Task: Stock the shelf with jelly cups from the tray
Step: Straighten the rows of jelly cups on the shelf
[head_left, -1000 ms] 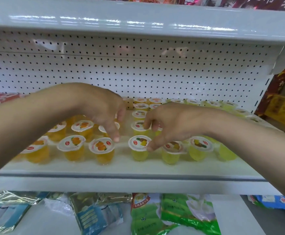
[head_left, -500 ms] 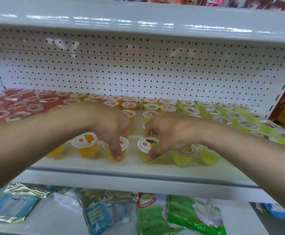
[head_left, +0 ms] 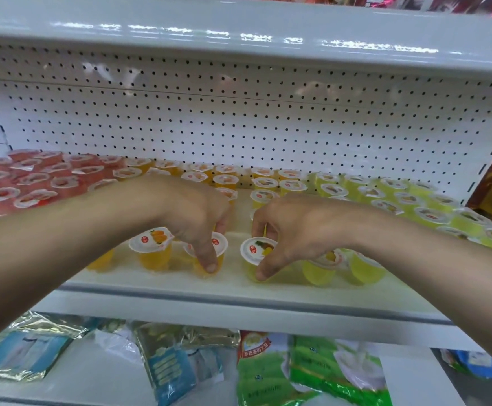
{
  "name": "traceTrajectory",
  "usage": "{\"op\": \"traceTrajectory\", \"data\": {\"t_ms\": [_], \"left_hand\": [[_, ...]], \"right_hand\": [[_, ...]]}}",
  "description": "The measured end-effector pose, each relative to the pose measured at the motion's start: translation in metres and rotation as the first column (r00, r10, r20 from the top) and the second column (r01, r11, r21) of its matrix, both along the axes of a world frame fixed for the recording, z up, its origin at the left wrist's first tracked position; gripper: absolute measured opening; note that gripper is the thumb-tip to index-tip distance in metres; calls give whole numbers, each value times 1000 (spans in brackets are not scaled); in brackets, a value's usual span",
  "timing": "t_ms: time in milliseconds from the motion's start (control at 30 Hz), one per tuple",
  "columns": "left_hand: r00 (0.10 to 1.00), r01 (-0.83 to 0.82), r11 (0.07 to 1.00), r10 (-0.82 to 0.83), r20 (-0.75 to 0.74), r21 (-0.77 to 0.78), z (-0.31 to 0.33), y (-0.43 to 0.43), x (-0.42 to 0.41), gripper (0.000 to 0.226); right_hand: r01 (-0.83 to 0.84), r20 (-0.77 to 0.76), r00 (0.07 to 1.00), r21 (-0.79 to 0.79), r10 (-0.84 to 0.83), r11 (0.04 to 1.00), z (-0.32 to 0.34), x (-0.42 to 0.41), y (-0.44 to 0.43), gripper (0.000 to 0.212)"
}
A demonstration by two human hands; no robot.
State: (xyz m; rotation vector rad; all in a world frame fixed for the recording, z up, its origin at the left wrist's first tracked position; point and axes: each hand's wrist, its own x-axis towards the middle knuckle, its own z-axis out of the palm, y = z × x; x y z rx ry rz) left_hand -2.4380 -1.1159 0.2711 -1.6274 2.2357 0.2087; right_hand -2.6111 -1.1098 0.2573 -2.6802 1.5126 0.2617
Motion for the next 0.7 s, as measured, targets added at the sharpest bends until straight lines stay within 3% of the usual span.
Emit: {"op": "traceTrajectory", "data": {"t_ms": [100, 233, 400, 533, 700], "left_hand": [[999, 6, 1000, -7, -49, -25, 7, 0, 2, 66], [984, -29, 987, 1, -176, -155, 27, -10, 2, 53], [950, -42, 973, -31, -310, -225, 26, -39, -21, 49], [953, 38, 983, -90, -290, -181, 12, -54, -46, 54], [981, 91, 986, -113, -159, -139, -3, -64, -63, 66]], "right_hand": [[15, 47, 999, 28, -16, 1000, 11, -5, 0, 67], [134, 175, 978, -91, -117, 987, 45, -29, -16, 52], [231, 174, 961, -86, -213, 969, 48, -61, -43, 42], [256, 122, 959, 11, -255, 967, 28, -68, -50, 48], [246, 38, 968, 33, -247, 969, 14, -64, -54, 59]]}}
